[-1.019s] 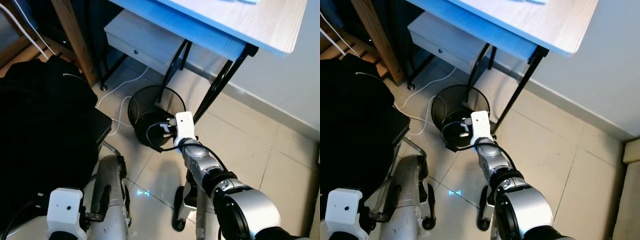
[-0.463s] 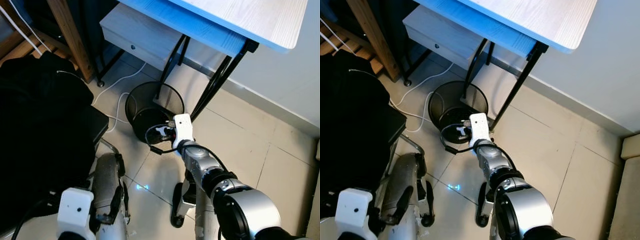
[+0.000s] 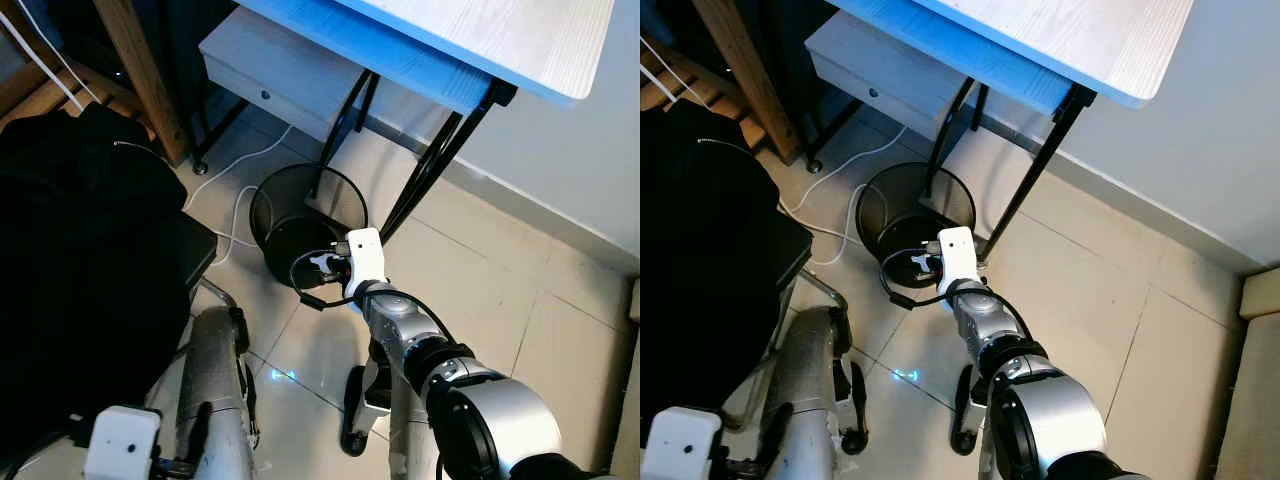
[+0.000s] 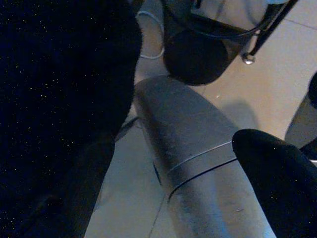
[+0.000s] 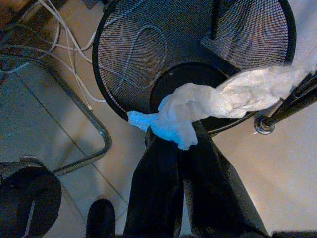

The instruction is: Clean up the room

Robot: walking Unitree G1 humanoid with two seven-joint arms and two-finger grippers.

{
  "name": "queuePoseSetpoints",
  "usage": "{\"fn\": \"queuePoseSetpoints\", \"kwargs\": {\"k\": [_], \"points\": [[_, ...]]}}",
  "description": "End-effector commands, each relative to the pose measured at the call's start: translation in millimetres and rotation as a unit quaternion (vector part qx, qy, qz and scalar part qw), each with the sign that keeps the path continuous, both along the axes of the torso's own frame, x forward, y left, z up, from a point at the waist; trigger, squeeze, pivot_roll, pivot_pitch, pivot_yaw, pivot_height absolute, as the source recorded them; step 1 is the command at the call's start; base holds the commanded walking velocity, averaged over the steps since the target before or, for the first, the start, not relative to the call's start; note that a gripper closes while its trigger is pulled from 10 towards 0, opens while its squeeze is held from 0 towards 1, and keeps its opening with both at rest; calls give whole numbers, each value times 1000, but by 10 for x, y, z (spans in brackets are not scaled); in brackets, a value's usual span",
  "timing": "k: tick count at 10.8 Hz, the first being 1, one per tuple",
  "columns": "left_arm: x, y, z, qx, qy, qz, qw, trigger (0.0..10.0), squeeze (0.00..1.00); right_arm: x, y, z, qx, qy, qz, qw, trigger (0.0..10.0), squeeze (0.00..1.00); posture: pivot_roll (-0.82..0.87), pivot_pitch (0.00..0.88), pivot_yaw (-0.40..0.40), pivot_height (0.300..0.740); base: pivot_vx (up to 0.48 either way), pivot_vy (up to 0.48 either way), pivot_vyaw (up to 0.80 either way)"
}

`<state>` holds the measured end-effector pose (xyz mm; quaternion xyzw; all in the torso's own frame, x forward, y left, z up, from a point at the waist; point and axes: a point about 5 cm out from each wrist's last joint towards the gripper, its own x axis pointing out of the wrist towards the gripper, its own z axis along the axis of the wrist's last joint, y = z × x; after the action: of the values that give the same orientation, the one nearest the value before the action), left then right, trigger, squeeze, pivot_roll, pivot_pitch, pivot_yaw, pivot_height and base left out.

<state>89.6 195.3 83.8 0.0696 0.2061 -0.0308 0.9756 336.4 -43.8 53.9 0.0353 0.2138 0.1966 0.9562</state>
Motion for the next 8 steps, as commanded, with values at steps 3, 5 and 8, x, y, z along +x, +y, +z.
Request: {"fn": "queuePoseSetpoints", "kwargs": {"k": [3, 5, 8], "points": [[-88, 36, -75, 2, 19, 10, 1000, 10000, 0, -197, 654, 76, 66, 32, 61, 995, 10000, 0, 357, 338, -118, 578, 0, 0, 0], [-87, 27, -70, 1, 16, 7, 1000, 10000, 0, -220, 700, 78, 70, 35, 68, 995, 10000, 0, 353, 343, -117, 578, 0, 0, 0], [54, -12, -61, 11, -8, -9, 1000, 10000, 0, -147, 666, 165, 63, 1, 64, 996, 10000, 0, 348, 325, -121, 578, 0, 0, 0]]}}
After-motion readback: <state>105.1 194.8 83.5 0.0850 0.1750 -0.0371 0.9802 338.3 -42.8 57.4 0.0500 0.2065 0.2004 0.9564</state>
